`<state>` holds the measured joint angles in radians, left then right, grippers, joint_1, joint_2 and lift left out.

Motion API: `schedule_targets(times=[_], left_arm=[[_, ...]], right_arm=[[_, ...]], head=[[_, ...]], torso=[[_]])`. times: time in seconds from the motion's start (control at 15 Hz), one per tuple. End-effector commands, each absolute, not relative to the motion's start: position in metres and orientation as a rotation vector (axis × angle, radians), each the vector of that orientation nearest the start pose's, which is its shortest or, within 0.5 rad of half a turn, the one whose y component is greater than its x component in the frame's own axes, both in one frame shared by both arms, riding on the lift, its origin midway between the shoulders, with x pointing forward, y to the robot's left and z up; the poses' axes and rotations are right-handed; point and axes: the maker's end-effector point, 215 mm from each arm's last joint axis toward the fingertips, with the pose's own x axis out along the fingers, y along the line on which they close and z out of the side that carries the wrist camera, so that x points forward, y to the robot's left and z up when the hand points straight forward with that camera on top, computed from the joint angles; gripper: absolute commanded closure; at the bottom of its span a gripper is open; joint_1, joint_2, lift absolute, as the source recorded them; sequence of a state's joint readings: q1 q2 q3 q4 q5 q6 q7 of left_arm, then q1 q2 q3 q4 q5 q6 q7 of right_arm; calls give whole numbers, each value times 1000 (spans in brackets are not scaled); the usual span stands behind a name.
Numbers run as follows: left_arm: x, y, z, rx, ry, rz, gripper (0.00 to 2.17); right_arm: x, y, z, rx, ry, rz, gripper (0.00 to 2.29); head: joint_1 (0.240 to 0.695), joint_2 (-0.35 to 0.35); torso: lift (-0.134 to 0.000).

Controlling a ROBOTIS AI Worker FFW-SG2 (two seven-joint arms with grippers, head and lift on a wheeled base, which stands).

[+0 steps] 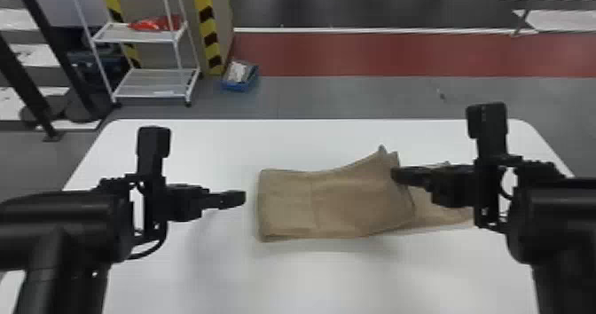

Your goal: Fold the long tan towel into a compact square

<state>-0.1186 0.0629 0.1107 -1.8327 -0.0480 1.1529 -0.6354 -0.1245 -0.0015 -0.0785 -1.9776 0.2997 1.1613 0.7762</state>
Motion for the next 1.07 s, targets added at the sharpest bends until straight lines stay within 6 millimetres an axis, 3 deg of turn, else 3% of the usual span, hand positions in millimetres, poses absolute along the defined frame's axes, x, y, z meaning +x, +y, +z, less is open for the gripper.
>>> schedule_targets(times=[0.0,0.13,0.2,0.4,0.53,0.6,0.67,1.0], left_arm=[[524,199,-425,-216,741,-435,36],[523,199,-423,-215,736,-434,36],[522,200,-424,-215,736,-433,36],[516,200,-427,-215,743,-432,36],[515,199,-425,-215,741,-433,36],[512,199,-426,-216,747,-433,36],[510,199,-425,-215,744,-434,36],[504,200,-426,-220,755,-434,36]], right_arm=[[531,-195,-370,110,662,431,1507],[527,-194,-370,123,660,435,1507],[528,-196,-356,138,634,437,1507],[526,-214,-360,149,642,395,1507],[534,-224,-348,168,621,381,1507],[538,-232,-347,170,621,363,1507],[537,-234,-362,174,651,355,1507],[542,-244,-354,216,637,344,1507]], head=[[695,6],[695,4],[695,4],[695,0],[695,-9],[695,-20],[695,-24],[695,-43]], torso=[[-125],[-125],[-125],[-125],[-125],[-125],[-125],[-125]])
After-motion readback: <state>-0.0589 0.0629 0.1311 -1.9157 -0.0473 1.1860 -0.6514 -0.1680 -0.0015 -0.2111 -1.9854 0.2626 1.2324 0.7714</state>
